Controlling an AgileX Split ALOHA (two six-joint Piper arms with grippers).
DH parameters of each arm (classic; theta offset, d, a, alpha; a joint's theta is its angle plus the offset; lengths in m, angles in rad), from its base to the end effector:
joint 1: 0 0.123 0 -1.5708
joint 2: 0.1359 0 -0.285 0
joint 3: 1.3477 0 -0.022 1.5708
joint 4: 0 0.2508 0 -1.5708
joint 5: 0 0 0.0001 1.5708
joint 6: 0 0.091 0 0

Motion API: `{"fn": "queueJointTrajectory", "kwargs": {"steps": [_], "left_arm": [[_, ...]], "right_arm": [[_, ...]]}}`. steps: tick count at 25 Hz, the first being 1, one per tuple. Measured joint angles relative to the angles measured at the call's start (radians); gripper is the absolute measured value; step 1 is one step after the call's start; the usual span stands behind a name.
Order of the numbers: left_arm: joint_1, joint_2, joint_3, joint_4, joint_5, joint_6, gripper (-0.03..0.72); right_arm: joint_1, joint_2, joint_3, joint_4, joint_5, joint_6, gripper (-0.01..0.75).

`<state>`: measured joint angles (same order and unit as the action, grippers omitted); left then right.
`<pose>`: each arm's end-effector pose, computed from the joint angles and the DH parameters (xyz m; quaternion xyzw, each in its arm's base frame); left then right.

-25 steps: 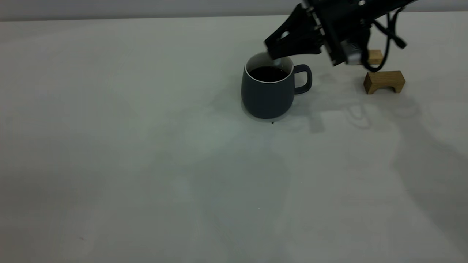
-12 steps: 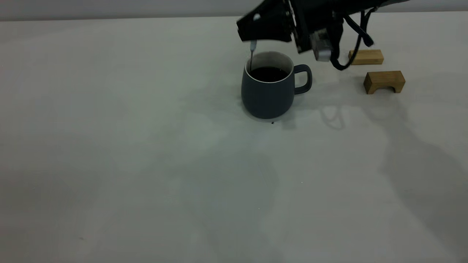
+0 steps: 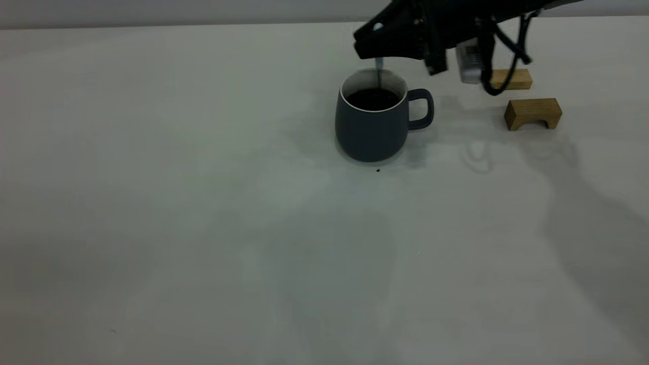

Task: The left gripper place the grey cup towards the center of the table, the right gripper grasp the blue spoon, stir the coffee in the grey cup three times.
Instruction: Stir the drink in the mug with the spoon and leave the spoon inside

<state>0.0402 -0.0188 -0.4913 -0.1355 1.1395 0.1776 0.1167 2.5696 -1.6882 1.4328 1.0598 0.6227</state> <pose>-0.0101 -0.0116 0.2691 0.0652 0.8662 -0.0137 0.4952 0.4608 0.1332 0.0406 -0.5730 -0.6230 -0.4480 0.2878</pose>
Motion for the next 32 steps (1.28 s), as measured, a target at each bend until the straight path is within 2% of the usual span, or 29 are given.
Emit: {"fn": "queueJointTrajectory", "kwargs": {"steps": [5,15,17,19,24,27,29,32], "left_arm": [[0.000,0.000,0.000,0.000,0.000,0.000,0.585],[0.000,0.000,0.000,0.000,0.000,0.000,0.585],[0.000,0.000,0.000,0.000,0.000,0.000,0.585],[0.000,0.000,0.000,0.000,0.000,0.000,0.585],[0.000,0.000,0.000,0.000,0.000,0.000,0.585],[0.000,0.000,0.000,0.000,0.000,0.000,0.585],[0.000,0.000,0.000,0.000,0.000,0.000,0.585],[0.000,0.000,0.000,0.000,0.000,0.000,0.585]], "right_arm": [[-0.036,0.000,0.000,-0.121,0.099,-0.007,0.120],[-0.042,0.000,-0.006,-0.171,0.121,-0.009,0.122],[-0.042,0.000,-0.006,-0.177,0.122,-0.008,0.144],[-0.042,0.000,-0.005,-0.208,0.111,-0.006,0.209],[-0.040,-0.006,-0.003,-0.229,0.110,-0.008,0.492],[-0.036,-0.039,-0.003,-0.268,0.108,-0.017,0.634],[-0.036,-0.070,-0.003,-0.303,0.109,-0.037,0.685],[-0.036,-0.122,-0.003,-0.358,0.110,-0.066,0.703]]}}
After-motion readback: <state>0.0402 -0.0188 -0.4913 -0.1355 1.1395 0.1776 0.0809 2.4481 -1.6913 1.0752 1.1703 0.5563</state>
